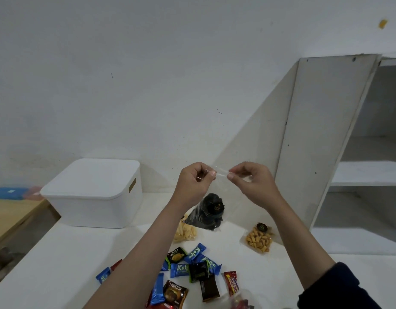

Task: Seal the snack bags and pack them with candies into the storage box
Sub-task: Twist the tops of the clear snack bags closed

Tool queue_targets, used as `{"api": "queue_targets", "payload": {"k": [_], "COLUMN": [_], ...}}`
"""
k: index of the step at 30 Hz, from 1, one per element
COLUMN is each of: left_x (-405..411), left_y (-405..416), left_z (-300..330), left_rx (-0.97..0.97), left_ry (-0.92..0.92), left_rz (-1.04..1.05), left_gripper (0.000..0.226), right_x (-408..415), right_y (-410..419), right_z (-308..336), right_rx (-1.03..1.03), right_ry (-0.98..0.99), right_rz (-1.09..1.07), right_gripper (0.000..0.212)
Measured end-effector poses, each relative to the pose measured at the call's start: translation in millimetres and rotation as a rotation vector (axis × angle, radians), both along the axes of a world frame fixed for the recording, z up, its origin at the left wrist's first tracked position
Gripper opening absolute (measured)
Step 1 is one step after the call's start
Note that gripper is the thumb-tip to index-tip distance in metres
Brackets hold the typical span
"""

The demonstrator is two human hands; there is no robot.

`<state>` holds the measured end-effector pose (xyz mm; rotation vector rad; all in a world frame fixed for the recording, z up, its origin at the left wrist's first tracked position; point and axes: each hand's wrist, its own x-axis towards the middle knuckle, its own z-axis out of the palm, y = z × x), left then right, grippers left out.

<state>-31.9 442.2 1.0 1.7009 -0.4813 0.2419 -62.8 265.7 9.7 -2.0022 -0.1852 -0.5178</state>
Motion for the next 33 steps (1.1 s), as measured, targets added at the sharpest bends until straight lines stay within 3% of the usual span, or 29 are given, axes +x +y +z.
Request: {"api": "queue_targets", "payload": {"k": [7, 23, 33], "left_x": [-3, -2, -2], "left_y": [5, 4, 9], "left_z": [-4, 2, -3], "left_rx": [0.087, 0.057, 0.058], "left_ry": [-0.013, 0.066, -0.081], "left_rz": [-0.007, -0.133, -0.013], "left_gripper": [0.015, 0.006, 0.026], "right_x": [0, -2, -2], "right_y": [4, 18, 25], "right_z": [7, -1, 2], "right_rx": [-0.283, -0.372, -0.284], "right_ry": [0.086, -0.014, 0.014], "right_rz": [0.069, -0.005, 0.120], "right_gripper": [0.012, 0.013, 0.012]}}
